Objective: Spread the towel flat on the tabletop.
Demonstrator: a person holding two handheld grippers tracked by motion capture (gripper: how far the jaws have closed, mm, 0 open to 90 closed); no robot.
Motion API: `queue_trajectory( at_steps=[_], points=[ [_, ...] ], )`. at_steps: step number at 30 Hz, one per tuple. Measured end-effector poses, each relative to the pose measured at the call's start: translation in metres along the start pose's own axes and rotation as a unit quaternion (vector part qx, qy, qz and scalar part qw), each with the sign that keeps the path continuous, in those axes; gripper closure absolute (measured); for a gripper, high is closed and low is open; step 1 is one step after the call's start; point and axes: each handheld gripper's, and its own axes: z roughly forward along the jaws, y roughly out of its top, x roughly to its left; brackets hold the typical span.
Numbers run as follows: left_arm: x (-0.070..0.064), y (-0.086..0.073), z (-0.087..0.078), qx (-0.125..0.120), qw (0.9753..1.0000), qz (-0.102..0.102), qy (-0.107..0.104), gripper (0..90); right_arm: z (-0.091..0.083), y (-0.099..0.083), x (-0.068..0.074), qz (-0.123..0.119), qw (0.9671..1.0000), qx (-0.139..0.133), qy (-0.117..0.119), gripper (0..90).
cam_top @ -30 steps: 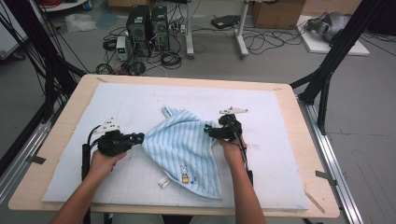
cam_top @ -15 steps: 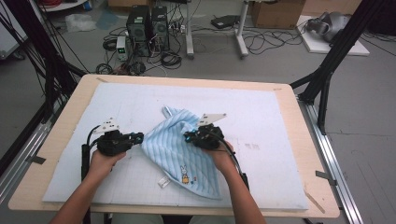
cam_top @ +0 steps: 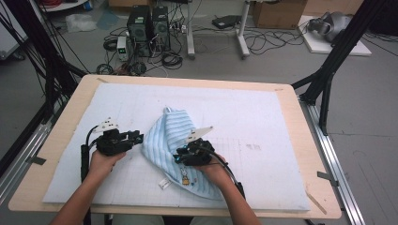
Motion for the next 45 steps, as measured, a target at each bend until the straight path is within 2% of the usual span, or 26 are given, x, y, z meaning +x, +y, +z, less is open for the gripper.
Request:
queue_trajectory(
  at_steps=[2,3,5,6,9,11,13,14,17,19,20,21,22,23,24,26,28,30,32,33,35,36,38,40,42,45],
  points=[
    [0.0,0.0,0.0,-0.002,1.0,0.001,0.002,66.3,-0.017,0.003,-0.005,0.015,0.9988,-0.044,-0.016,57.7],
    [0.0,0.0,-0.001,-0.004,1.0,0.002,0.004,66.1,-0.027,0.003,-0.01,0.023,0.9971,-0.066,-0.031,55.6],
    [0.0,0.0,-0.001,-0.005,1.0,0.002,0.004,65.4,-0.044,0.003,-0.019,0.044,0.9921,-0.098,-0.066,55.1],
    [0.0,0.0,-0.001,-0.005,1.0,0.003,0.005,65.2,-0.056,0.001,-0.028,0.061,0.9872,-0.109,-0.099,55.3],
    [0.0,0.0,0.0,-0.005,1.0,0.003,0.005,64.4,-0.072,-0.008,-0.047,0.101,0.9757,-0.102,-0.165,57.1],
    [0.0,0.0,0.0,-0.005,1.0,0.004,0.005,64.3,-0.073,-0.014,-0.057,0.129,0.9718,-0.076,-0.182,57.0],
    [0.0,0.0,0.001,-0.006,1.0,0.004,0.005,64.3,-0.065,-0.019,-0.063,0.143,0.9716,-0.046,-0.182,56.4],
    [0.0,0.0,0.001,-0.005,1.0,0.004,0.006,64.3,-0.06,-0.02,-0.063,0.147,0.9727,-0.035,-0.176,55.1],
    [0.0,0.0,0.001,-0.006,1.0,0.002,0.006,64.3,-0.04,-0.02,-0.061,0.15,0.9789,-0.01,-0.139,51.0],
    [0.0,0.0,0.0,-0.006,1.0,0.001,0.005,64.3,-0.026,-0.019,-0.057,0.144,0.9815,0.013,-0.126,52.2],
    [0.0,0.0,0.0,-0.005,1.0,0.001,0.005,64.3,-0.02,-0.019,-0.054,0.139,0.9817,0.026,-0.128,53.7],
    [0.0,0.0,0.0,-0.004,1.0,0.003,0.005,64.3,-0.018,-0.018,-0.051,0.128,0.9816,0.024,-0.139,62.8],
    [0.0,0.0,0.0,-0.004,1.0,0.004,0.005,64.3,-0.017,-0.018,-0.05,0.131,0.9843,0.025,-0.115,72.0],
    [0.0,0.0,0.001,-0.005,1.0,0.003,0.005,64.3,-0.016,-0.017,-0.048,0.128,0.9843,0.029,-0.118,76.9],
    [0.0,0.0,0.001,-0.004,1.0,0.003,0.005,64.3,-0.016,-0.015,-0.046,0.113,0.9861,0.033,-0.118,80.2],
    [0.0,0.0,0.001,-0.004,1.0,0.003,0.005,64.3,-0.017,-0.011,-0.044,0.085,0.987,0.046,-0.129,82.1],
    [0.0,0.0,0.001,-0.006,1.0,0.001,0.005,64.3,-0.021,-0.004,-0.044,0.06,0.9846,0.052,-0.156,82.5],
    [0.0,0.0,0.0,-0.007,1.0,0.001,0.005,64.3,-0.028,0.005,-0.045,0.041,0.9796,0.054,-0.189,82.6],
    [0.0,0.0,0.0,-0.008,1.0,0.001,0.006,64.3,-0.035,0.015,-0.046,0.007,0.9704,0.061,-0.234,82.6],
    [0.001,0.0,0.0,-0.007,1.0,0.001,0.005,64.3,-0.038,0.019,-0.048,0.0,0.9665,0.061,-0.249,82.6],
    [0.0,0.0,0.001,-0.007,1.0,0.0,0.004,64.2,-0.044,0.025,-0.054,-0.002,0.963,0.048,-0.265,82.6],
    [0.0,0.0,0.001,-0.006,1.0,0.0,0.004,64.1,-0.046,0.027,-0.058,-0.005,0.9595,0.048,-0.278,82.6],
    [0.0,0.0,0.001,-0.007,1.0,-0.001,0.004,64.1,-0.048,0.03,-0.066,-0.018,0.9493,0.058,-0.308,82.7],
    [0.0,0.0,0.001,-0.006,1.0,0.0,0.003,64.1,-0.05,0.034,-0.073,-0.027,0.9375,0.066,-0.341,82.7],
    [0.0,0.0,0.001,-0.006,1.0,-0.001,0.002,64.1,-0.053,0.038,-0.08,-0.027,0.9286,0.049,-0.367,82.6],
    [0.0,0.0,0.001,-0.006,1.0,-0.001,0.002,64.1,-0.063,0.042,-0.089,-0.01,0.9063,0.004,-0.422,82.5]
  ],
)
